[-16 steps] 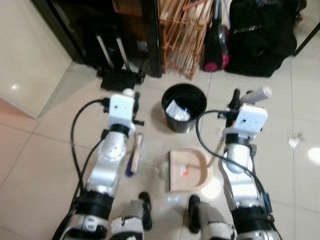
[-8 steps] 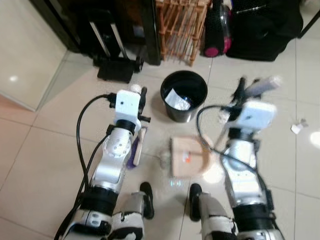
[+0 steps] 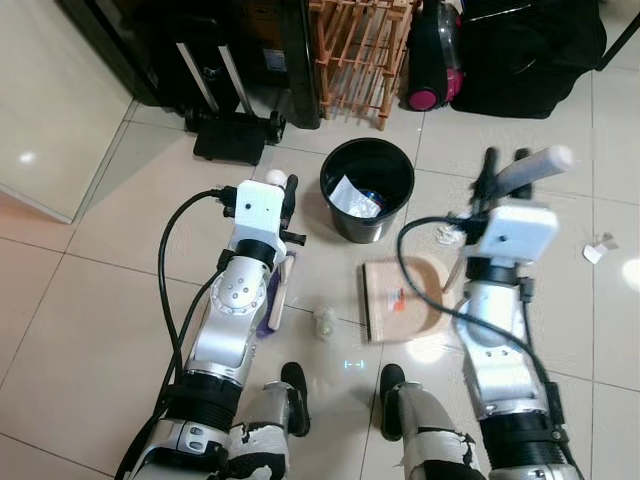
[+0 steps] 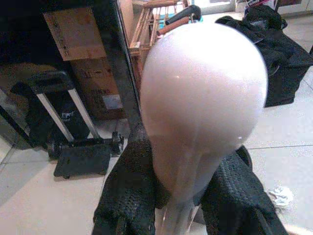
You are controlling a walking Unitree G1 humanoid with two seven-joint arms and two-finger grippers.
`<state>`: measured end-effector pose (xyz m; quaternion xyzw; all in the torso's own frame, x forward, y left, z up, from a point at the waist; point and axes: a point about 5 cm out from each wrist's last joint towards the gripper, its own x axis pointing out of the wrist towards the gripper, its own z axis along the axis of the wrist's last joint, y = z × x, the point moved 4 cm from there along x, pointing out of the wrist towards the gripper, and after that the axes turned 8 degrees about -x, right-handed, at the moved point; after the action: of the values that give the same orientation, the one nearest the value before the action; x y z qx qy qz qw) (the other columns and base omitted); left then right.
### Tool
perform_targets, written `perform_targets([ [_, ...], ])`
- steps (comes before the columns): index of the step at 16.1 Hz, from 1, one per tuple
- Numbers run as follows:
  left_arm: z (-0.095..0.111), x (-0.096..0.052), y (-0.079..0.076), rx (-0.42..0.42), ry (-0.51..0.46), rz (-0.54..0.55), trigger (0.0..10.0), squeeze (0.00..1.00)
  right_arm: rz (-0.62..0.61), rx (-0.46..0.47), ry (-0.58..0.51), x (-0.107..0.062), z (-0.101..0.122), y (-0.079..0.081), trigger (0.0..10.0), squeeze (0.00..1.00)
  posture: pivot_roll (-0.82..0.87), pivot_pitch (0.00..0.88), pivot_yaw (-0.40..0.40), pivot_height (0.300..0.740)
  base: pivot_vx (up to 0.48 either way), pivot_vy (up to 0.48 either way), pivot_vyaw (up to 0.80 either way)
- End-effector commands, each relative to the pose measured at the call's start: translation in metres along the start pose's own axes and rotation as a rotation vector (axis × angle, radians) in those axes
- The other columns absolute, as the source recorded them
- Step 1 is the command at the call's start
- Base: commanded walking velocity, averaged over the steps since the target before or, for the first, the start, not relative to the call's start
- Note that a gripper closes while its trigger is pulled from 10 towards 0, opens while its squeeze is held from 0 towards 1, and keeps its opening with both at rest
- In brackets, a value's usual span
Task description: Sweep floor
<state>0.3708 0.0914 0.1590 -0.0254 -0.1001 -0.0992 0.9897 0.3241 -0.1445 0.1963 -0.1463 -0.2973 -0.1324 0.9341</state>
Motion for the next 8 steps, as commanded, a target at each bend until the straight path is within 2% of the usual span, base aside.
perform_targets([
  [1,-0.017,-0.006,-0.004,-0.106,0.07,0.014,10.0,0.0,0.022,-0.004,-0.008,-0.008,0.0,0.008,10.0,0.0,0.1,0.4,0.103,0.74,0.0,0.0,0.0],
  [5,-0.012,0.002,-0.014,-0.325,0.063,0.108,10.0,0.0,0.016,-0.038,0.084,-0.024,-0.021,0.015,10.0,0.0,0.1,0.392,0.111,0.74,0.0,0.0,0.0],
  [7,-0.002,0.013,-0.016,-0.464,0.028,0.211,10.0,0.0,-0.012,-0.042,0.133,-0.03,-0.028,0.015,10.0,0.0,0.1,0.388,0.113,0.74,0.0,0.0,0.0],
  [8,0.0,0.015,-0.018,-0.481,0.022,0.217,10.0,0.0,-0.016,-0.041,0.138,-0.031,-0.029,0.015,10.0,0.0,0.1,0.388,0.113,0.74,0.0,0.0,0.0],
])
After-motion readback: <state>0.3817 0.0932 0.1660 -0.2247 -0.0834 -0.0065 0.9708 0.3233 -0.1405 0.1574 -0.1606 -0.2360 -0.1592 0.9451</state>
